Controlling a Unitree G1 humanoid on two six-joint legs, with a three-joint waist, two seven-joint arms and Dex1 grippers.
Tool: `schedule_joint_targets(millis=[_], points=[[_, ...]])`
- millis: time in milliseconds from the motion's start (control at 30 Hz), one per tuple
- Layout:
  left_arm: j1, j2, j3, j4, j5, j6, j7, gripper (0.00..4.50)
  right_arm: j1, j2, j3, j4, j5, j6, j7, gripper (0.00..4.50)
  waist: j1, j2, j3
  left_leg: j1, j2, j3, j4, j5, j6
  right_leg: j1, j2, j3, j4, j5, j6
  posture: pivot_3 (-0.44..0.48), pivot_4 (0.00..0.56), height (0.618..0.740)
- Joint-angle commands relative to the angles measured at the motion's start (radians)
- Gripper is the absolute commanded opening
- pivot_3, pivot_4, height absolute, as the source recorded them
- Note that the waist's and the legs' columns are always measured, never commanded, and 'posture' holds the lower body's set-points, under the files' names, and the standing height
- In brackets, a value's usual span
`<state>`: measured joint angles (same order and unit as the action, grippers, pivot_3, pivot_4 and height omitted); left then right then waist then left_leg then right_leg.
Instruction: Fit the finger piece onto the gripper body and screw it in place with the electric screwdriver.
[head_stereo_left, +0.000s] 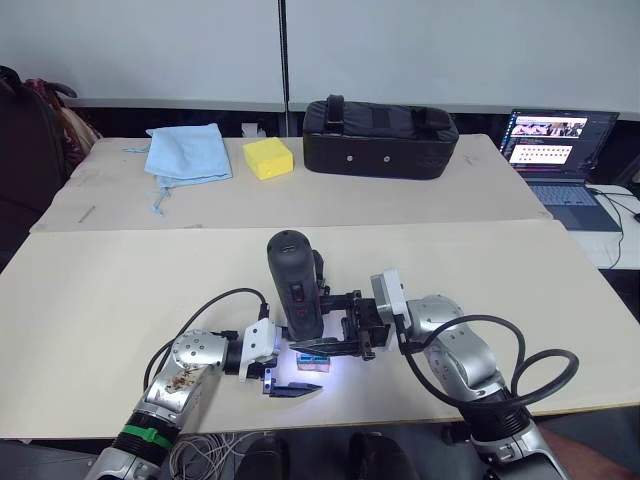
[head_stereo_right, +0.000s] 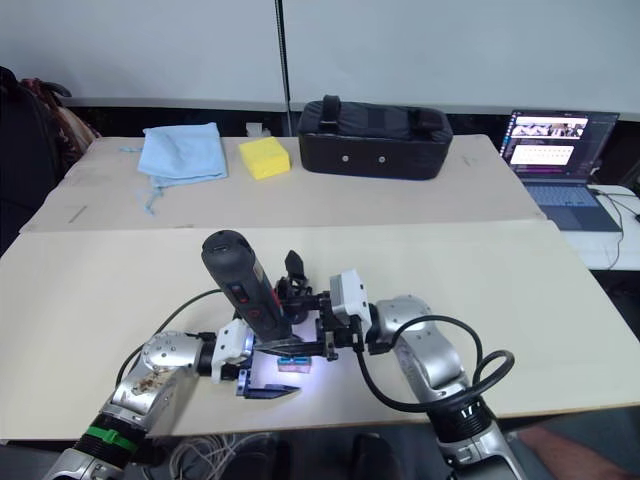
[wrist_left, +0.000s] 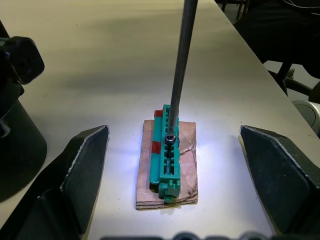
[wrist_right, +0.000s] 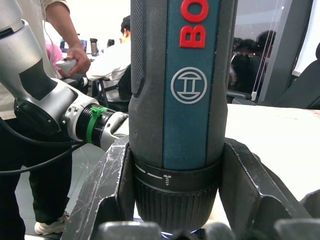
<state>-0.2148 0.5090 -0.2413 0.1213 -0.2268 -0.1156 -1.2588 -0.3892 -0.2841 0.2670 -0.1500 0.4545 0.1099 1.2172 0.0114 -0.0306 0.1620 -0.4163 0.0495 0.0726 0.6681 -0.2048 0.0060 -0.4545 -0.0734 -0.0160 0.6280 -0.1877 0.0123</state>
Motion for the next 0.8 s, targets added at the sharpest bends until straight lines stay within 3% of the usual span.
schedule_joint_targets(millis=[33,500,800], points=[[0.025,0.005,-0.017,0.02,0.02,0.004,0.008,4.47,-0.021,0.006,-0.012,-0.016,0.011,-0.03,-0.001,1.91,0.0,0.0,0.0,0.0,0.0,0.0,0.0,0.0,0.0,0.0,0.0,0.0,0.0,0.0,0.0,0.0,0.15,0.74],[0.021,0.007,-0.013,0.03,0.018,-0.005,0.01,4.47,-0.015,-0.018,0.012,0.003,-0.029,-0.014,0.001,1.91,0.0,0.001,-0.001,0.001,0.0,0.0,0.0,0.0,0.0,0.0,0.0,0.0,0.0,0.0,0.0,0.0,0.15,0.74],[0.024,0.007,0.006,0.029,0.0,-0.036,0.012,4.47,-0.018,-0.01,-0.031,-0.07,0.057,0.007,-0.006,1.91,0.0,0.001,-0.001,0.001,0.0,0.0,0.0,0.0,0.0,0.0,0.0,0.0,0.0,0.0,0.0,0.0,0.15,0.74]])
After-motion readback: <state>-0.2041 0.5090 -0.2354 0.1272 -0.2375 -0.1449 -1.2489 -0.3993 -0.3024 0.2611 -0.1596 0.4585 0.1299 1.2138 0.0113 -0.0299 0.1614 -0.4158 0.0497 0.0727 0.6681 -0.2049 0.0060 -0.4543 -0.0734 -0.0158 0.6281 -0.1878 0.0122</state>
